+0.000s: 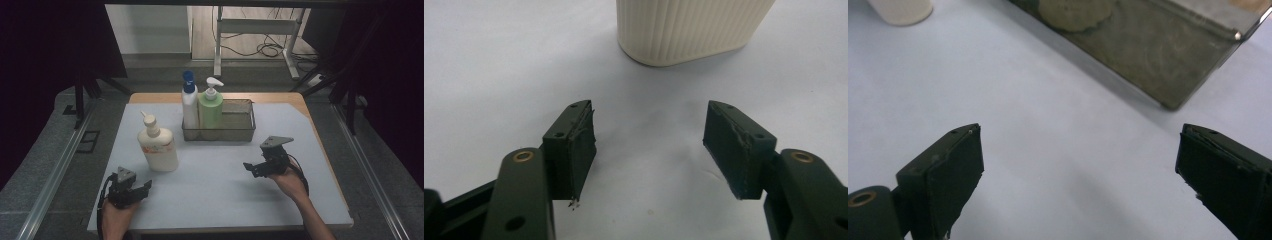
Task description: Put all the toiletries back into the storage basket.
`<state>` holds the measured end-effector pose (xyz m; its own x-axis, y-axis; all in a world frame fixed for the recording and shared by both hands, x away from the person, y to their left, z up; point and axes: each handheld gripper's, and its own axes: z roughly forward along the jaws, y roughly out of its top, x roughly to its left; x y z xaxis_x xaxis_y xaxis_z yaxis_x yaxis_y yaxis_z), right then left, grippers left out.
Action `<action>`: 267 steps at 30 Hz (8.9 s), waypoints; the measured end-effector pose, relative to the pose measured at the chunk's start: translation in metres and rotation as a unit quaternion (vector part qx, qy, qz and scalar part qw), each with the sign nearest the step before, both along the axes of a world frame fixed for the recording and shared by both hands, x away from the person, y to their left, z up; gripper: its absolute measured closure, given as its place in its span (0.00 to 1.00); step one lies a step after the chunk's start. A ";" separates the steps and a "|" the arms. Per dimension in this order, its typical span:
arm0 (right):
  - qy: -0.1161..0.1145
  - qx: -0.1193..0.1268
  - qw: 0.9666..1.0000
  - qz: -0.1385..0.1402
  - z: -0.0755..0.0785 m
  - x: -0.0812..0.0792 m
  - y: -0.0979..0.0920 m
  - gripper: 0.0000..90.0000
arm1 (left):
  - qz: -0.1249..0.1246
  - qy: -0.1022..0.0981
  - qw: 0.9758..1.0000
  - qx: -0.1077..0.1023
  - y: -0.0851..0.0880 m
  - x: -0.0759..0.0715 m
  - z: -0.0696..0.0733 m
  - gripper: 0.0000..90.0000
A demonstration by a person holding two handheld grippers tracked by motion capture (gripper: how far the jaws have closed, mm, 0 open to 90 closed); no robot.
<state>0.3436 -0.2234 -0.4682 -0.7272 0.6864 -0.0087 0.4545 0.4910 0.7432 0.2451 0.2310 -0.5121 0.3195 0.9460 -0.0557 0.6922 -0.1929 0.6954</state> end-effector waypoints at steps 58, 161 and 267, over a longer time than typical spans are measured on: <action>0.024 -0.015 0.999 -0.019 -0.053 -0.051 -0.023 0.07 | -0.035 -0.014 0.996 -0.076 0.017 0.086 -0.005 0.99; 0.023 -0.016 0.999 -0.020 -0.054 -0.051 -0.023 0.07 | -0.229 0.001 0.973 -0.036 -0.125 0.019 -0.008 0.99; -0.036 0.030 0.993 0.107 0.032 -0.031 0.135 0.04 | -0.119 0.004 0.993 0.015 -0.084 0.019 -0.011 0.13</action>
